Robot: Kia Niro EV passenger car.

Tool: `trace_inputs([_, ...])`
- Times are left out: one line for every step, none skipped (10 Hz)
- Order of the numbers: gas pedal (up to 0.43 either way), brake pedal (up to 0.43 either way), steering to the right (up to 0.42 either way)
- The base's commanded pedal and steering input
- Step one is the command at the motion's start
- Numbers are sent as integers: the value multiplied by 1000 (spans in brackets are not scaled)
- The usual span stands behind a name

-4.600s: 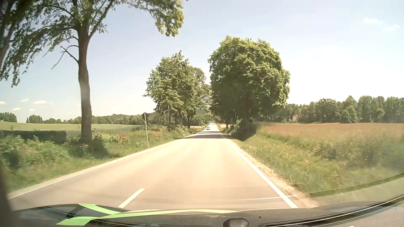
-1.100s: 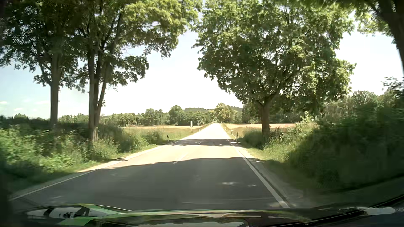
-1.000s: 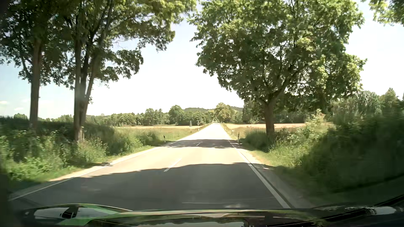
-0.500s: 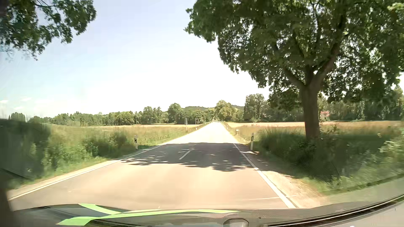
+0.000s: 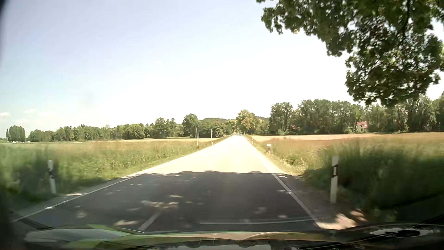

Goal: Follow the waypoints while adhering to traffic rules and regulations

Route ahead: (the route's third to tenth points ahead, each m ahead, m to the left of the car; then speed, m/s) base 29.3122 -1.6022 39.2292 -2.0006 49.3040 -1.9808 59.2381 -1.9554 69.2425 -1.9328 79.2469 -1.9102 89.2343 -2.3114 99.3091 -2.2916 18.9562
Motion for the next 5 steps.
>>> trace_inputs([189,0,1])
trace_inputs([197,0,-1])
trace_inputs([197,0,-1])
trace_inputs([197,0,-1])
trace_inputs([197,0,-1])
